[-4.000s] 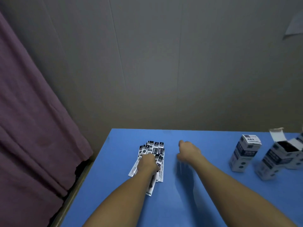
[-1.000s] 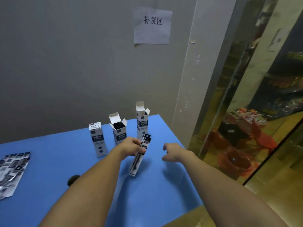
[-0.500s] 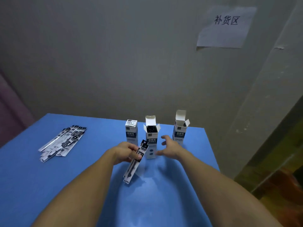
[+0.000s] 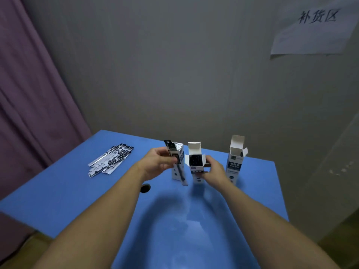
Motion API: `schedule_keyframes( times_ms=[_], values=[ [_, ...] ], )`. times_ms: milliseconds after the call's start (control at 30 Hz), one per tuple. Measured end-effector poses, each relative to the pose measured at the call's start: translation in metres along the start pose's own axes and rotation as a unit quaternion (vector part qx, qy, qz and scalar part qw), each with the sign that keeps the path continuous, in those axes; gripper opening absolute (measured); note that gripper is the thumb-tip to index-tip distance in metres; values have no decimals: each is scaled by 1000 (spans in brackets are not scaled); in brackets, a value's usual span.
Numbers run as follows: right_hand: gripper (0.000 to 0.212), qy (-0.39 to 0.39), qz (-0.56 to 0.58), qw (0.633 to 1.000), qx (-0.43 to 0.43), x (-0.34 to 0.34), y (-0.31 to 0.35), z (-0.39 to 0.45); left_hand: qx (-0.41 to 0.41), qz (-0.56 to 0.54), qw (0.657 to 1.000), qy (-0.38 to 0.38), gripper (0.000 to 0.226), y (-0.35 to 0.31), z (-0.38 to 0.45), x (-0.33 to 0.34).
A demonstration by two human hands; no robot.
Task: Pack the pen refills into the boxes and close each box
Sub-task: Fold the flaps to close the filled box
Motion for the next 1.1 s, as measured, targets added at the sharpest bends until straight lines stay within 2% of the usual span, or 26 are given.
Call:
schedule_keyframes(
  times_ms=[167,367,667,933,1100],
  values=[
    [38,-47,95,993,-43,-8,6,-16,117,-136,984,-16,46,-48,-5,-1],
    [44,-60,88,991,-75,-15,20,-16,188,-158,969,-26,48,-88,-9,11],
    [42,-52,61,989,-123,-18,53,-19,209,-127,970,7,47,-106,-12,39],
    [40,-62,71,990,-108,-20,60,-21,201,-106,974,13,46,-99,-6,39],
    [38,-65,64,991,-99,-22,61,-20,211,-93,973,-9,27,-93,-6,25]
  ],
)
Point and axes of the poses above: each hand's wrist, its own z-axis towards the middle knuckle, its own x-axis out of the palm, y = z × x, the point moved 7 cm from there along z, towards the middle knuckle, and after that the axes turned 5 degrees about z, right-handed, at the moved point
